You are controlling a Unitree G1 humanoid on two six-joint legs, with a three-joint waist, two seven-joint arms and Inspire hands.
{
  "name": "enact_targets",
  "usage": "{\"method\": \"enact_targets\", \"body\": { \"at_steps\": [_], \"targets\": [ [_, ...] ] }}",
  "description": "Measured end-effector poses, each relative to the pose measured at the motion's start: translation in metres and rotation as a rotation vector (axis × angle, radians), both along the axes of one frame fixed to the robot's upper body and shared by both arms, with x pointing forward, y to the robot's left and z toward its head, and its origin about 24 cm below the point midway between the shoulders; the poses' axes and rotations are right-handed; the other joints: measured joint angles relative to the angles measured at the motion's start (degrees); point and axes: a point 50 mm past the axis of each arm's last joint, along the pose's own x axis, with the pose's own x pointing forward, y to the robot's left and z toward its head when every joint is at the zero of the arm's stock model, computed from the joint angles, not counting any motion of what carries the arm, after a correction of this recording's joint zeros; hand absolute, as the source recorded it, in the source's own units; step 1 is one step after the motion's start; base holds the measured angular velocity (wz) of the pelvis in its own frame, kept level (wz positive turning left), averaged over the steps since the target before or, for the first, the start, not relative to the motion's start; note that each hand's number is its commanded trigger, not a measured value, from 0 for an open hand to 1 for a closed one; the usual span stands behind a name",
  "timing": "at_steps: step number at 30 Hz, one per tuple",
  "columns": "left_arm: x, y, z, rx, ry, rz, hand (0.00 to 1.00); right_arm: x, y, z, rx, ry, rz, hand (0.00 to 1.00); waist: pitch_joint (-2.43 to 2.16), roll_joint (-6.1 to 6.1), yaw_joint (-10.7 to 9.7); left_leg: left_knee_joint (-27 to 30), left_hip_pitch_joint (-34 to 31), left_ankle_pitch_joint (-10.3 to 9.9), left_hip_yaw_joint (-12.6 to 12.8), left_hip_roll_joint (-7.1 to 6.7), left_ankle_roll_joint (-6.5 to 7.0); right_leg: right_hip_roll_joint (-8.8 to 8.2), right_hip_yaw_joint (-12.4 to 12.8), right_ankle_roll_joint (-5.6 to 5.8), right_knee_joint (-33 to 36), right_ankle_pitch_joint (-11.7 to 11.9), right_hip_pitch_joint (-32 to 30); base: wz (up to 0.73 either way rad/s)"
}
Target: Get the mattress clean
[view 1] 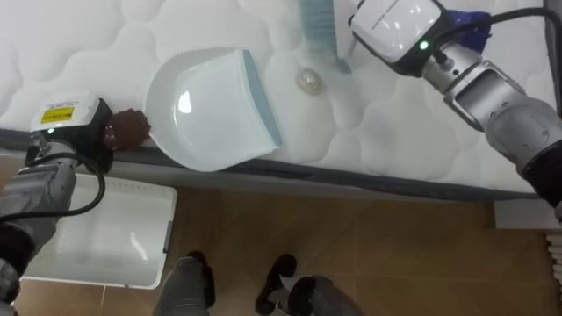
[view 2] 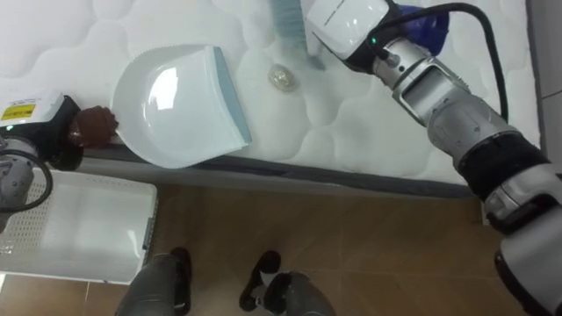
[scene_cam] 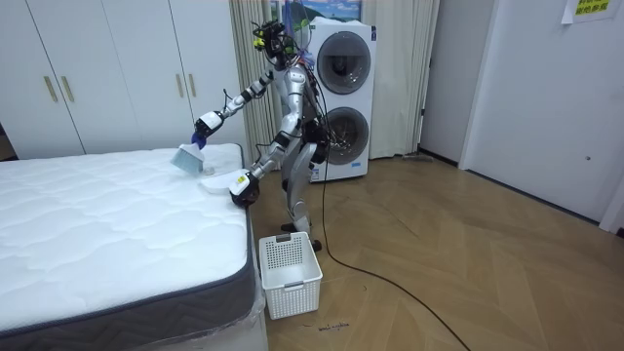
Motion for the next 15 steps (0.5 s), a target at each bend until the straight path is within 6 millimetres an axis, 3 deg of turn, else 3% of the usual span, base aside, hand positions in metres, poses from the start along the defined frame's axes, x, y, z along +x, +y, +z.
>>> {"method": "enact_targets", "body": {
  "at_steps": [9,15],
  "targets": [
    [-0.001,-0.002,-0.005,-0.010,0.042,0.000,1.00,-0.006,0.006,-0.015,-0.015,0.063,0.005,1.00,0.01,0.32,0.95,0.33,0.34,0.01,-0.02,0.42,-0.06,0.52,-0.01,-0.10,0.10,0.18,0.33,-0.01],
    [-0.005,-0.006,-0.014,-0.019,0.078,-0.010,1.00,-0.007,0.008,-0.024,0.015,0.120,-0.020,1.00,-0.03,1.52,1.78,0.40,0.25,0.13,-0.12,0.33,-0.23,0.38,-0.04,-0.22,0.41,0.24,0.21,0.00]
  ]
}}
